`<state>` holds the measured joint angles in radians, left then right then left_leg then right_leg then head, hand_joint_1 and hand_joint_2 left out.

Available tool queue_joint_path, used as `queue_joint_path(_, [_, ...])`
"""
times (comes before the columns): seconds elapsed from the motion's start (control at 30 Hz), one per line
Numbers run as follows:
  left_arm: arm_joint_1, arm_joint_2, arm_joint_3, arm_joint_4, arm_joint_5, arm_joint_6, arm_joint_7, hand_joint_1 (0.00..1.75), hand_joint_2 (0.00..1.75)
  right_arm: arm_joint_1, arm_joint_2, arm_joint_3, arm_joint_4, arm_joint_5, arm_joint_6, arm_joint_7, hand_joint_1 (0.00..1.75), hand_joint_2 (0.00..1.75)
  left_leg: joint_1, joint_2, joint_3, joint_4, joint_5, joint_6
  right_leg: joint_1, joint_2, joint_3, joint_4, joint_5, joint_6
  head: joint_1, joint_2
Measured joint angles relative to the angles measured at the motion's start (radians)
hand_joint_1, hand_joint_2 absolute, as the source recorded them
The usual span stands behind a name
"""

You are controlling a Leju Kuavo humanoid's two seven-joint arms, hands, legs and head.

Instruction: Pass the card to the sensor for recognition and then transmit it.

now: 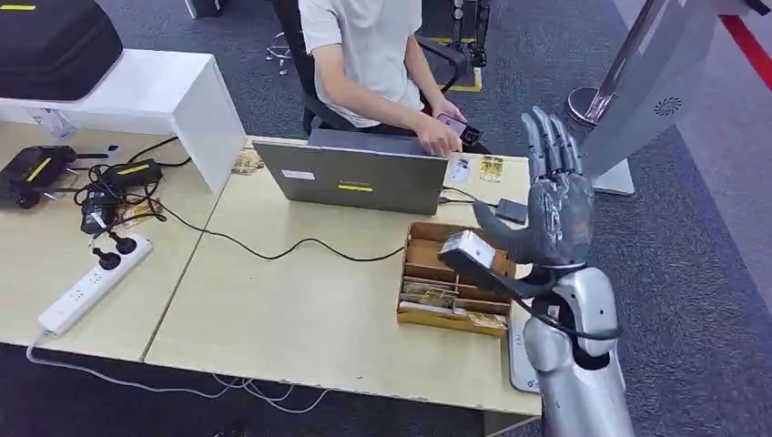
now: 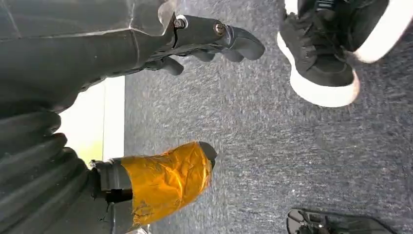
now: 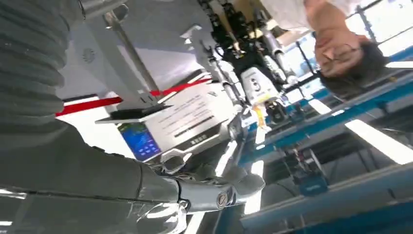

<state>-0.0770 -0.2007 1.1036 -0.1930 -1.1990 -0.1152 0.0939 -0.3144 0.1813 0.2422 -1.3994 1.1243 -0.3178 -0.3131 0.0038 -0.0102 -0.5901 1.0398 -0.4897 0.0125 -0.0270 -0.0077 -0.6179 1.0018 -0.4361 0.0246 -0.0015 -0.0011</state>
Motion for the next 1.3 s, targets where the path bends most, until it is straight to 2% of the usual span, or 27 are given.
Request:
queue_joint_path(0.2, [0.000,0.001,0.039,0.000,0.034,0.011,0.006,0.00,1.75,0.169,-0.070,0.024,-0.186,-0.031,0.000,-0.033,0.00,1.75,0.000,0.000,0.000,0.000,0.000,0.000,0.000,0.000,0.000,-0.001,0.000,0.000,0.000,0.000])
queue_joint_path(0.43, [0.000,0.001,0.065,0.000,0.046,0.015,0.008,0.00,1.75,0.272,-0.137,0.024,-0.254,-0.028,0.004,-0.044,0.00,1.75,-0.001,0.001,0.000,0.000,0.000,0.000,0.000,0.000,0.000,-0.001,0.000,0.000,0.000,0.000])
queue_joint_path(0.6, [0.000,0.002,0.070,0.000,0.047,0.018,0.008,0.00,1.75,0.293,-0.159,0.023,-0.247,-0.024,0.016,-0.047,0.00,1.75,0.000,0.001,0.001,0.000,0.000,0.000,0.000,0.000,0.000,0.000,0.000,0.000,0.000,0.000])
queue_joint_path(1.0, [-0.001,0.002,0.070,0.000,0.045,0.019,0.008,0.00,1.75,0.298,-0.170,0.023,-0.205,0.007,0.017,-0.047,0.00,1.75,0.000,0.001,0.001,0.000,0.000,0.000,0.000,0.000,0.001,0.000,0.000,0.000,0.000,0.000])
queue_joint_path(1.3, [-0.002,0.002,0.071,0.000,0.043,0.019,0.006,0.00,1.75,0.287,-0.170,0.023,-0.080,0.047,-0.007,-0.030,0.00,1.75,0.000,0.001,0.001,0.000,0.000,0.000,0.000,0.000,0.001,0.000,0.001,0.000,0.000,0.000])
